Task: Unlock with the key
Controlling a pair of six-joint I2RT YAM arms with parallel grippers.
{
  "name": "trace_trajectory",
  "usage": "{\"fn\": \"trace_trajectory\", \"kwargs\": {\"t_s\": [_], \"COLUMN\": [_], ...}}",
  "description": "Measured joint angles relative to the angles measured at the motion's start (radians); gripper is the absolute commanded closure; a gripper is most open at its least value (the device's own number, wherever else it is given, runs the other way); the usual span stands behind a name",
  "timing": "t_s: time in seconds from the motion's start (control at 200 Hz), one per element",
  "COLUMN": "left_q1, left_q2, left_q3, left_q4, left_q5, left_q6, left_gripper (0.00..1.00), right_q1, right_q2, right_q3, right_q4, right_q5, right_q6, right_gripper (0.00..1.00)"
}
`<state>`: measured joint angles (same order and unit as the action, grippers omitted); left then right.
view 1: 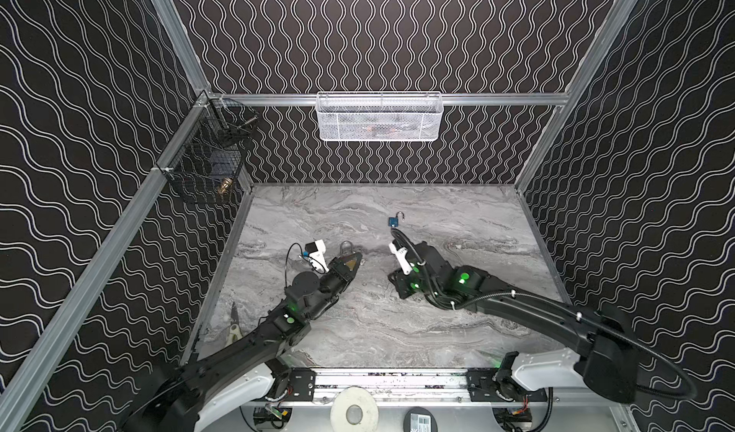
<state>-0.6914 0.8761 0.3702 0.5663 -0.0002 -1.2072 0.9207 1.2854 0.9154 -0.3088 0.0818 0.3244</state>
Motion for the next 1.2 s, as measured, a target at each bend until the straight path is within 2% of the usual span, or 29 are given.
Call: {"fn": "trace_trajectory", "kwargs": {"t_s": [0.11, 0.195, 0.375, 0.535, 0.691, 1.196], "left_q1": [0.003, 0.003, 0.003, 0.003, 0.003, 0.004], "left_q2": [-0.061, -0.077, -0.078, -0.026, 0.015, 0.052], "left_q3": [0.008, 0.008, -0.004, -0.014, -0.029, -0.043], "left_q4": [-0.081, -0.125, -0.093, 0.017, 0.120, 0.276], "left_q5": [0.058, 0.118, 0.238, 0.325, 0.370, 0.408], "left_q6": [0.208, 0.333, 0.478, 0.492, 0.472, 0.394], "left_gripper": [1.00, 1.00, 1.00, 1.00, 1.00, 1.00], "right_q1": [-0.032, -0.040, -0.044, -0.043, -0.043, -0.043], "right_q2": [-0.123, -0.188, -0.220, -0.158, -0.135, -0.130], "right_q3": [-0.130, -0.187, -0.212, -0.202, -0.208, -0.216], "right_q4": [0.128, 0.238, 0.466, 0.568, 0.619, 0.682], "right_q5": [-0.079, -0.142, -0.267, -0.359, -0.402, -0.461], "right_q6": [0.021, 0.040, 0.084, 0.110, 0.136, 0.154], "right_gripper": [0.56, 0.53, 0.50, 0.52, 0.56, 0.70]}}
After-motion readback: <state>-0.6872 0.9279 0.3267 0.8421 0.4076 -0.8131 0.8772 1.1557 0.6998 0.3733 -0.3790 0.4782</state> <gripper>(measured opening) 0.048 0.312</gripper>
